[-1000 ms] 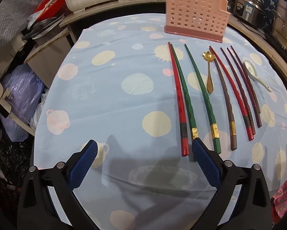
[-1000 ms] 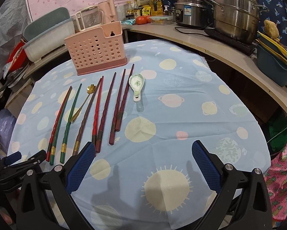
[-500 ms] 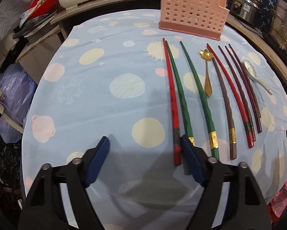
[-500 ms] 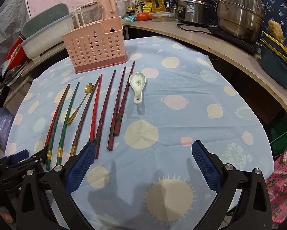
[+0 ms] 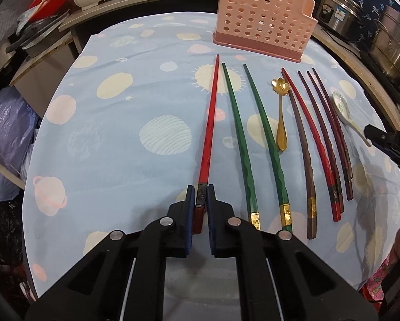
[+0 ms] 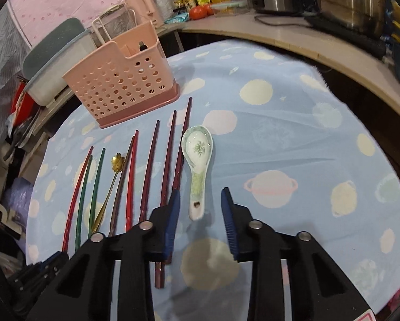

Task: Organize utensils
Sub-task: 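Grasp a red chopstick with the left tool while the right tool grasps the white ceramic spoon, then lift the red chopstick with the left tool while the right tool lifts the spoon toward the holder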

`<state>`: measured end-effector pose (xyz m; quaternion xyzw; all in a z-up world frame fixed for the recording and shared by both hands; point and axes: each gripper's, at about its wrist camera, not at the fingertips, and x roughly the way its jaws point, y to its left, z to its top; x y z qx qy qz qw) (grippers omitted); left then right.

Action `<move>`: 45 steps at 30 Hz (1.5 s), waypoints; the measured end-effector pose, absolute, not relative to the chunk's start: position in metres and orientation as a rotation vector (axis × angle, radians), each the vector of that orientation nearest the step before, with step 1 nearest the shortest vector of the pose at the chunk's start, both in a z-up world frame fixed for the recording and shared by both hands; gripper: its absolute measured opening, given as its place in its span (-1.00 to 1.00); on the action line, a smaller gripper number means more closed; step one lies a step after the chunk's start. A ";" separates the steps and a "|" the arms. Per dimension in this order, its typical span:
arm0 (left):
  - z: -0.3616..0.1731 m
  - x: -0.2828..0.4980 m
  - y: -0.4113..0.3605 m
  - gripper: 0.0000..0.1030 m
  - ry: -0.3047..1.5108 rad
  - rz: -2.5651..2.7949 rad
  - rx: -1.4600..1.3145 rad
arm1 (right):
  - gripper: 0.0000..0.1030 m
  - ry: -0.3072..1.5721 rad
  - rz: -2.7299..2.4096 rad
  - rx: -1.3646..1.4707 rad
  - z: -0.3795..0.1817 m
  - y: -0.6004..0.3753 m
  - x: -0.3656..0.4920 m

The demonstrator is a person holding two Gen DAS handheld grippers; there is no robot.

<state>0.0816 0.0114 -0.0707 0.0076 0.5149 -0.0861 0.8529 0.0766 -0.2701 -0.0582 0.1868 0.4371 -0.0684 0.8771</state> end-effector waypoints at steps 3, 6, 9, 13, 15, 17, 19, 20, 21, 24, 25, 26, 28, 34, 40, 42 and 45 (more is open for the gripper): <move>-0.071 0.084 0.013 -0.84 1.089 -0.185 0.007 | -0.65 0.929 -0.134 0.394 -0.066 -0.270 0.089; -0.071 0.086 0.014 -0.84 1.094 -0.190 -0.002 | -0.75 0.945 -0.125 0.401 -0.072 -0.270 0.096; -0.071 0.087 0.015 -0.84 1.097 -0.191 -0.004 | -0.76 0.952 -0.121 0.408 -0.076 -0.270 0.097; -0.069 0.087 0.015 -0.85 1.103 -0.198 -0.011 | -0.76 0.948 -0.119 0.413 -0.077 -0.270 0.095; -0.068 0.086 0.015 -0.85 1.104 -0.202 -0.015 | -0.76 0.941 -0.118 0.414 -0.076 -0.270 0.092; -0.066 0.084 0.014 -0.86 1.101 -0.201 -0.013 | -0.76 0.933 -0.118 0.418 -0.072 -0.270 0.088; -0.061 0.082 0.015 -0.86 1.094 -0.203 -0.014 | -0.77 0.924 -0.116 0.423 -0.069 -0.271 0.082; -0.059 0.081 0.015 -0.86 1.089 -0.203 -0.015 | -0.77 0.921 -0.116 0.424 -0.067 -0.271 0.078; -0.057 0.079 0.015 -0.86 1.083 -0.204 -0.016 | -0.77 0.917 -0.116 0.426 -0.065 -0.272 0.075; -0.050 0.075 0.014 -0.86 1.064 -0.206 -0.013 | -0.77 0.918 -0.116 0.430 -0.064 -0.273 0.066; -0.049 0.074 0.014 -0.86 1.062 -0.204 -0.012 | -0.77 0.923 -0.115 0.435 -0.066 -0.273 0.065; -0.049 0.074 0.013 -0.86 1.062 -0.204 -0.010 | -0.77 0.929 -0.112 0.444 -0.068 -0.274 0.063; -0.051 0.072 0.012 -0.86 1.068 -0.201 -0.006 | -0.75 0.941 -0.100 0.476 -0.074 -0.276 0.058; -0.059 0.070 0.013 -0.89 1.090 -0.197 -0.005 | -0.69 0.907 -0.095 0.522 -0.068 -0.285 0.049; -0.063 0.073 0.012 -0.89 1.103 -0.191 -0.002 | -0.69 0.939 -0.091 0.536 -0.079 -0.288 0.056; -0.064 0.073 0.013 -0.89 1.104 -0.192 -0.003 | -0.69 0.949 -0.088 0.526 -0.083 -0.284 0.056; -0.065 0.073 0.013 -0.89 1.105 -0.193 -0.007 | -0.71 0.959 -0.078 0.518 -0.088 -0.279 0.055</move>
